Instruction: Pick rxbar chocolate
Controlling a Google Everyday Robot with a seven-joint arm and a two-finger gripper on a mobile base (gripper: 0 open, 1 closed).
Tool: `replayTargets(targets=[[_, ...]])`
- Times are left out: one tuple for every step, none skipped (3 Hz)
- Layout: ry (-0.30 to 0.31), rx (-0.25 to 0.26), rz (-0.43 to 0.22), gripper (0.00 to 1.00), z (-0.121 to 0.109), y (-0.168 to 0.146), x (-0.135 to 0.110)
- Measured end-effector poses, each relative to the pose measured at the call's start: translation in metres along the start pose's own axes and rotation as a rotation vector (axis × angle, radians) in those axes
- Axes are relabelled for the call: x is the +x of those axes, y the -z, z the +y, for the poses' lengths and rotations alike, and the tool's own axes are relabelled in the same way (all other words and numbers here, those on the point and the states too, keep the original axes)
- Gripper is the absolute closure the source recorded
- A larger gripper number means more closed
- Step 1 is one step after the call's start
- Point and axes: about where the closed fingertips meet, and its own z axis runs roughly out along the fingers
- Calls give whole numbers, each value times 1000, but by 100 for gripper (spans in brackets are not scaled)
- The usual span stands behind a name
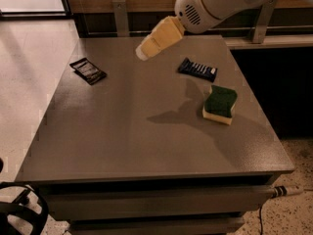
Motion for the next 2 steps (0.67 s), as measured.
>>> replayTargets(targets=[[0,0,0,0,0,0,0],[-13,1,10,0,6,-21,-3]])
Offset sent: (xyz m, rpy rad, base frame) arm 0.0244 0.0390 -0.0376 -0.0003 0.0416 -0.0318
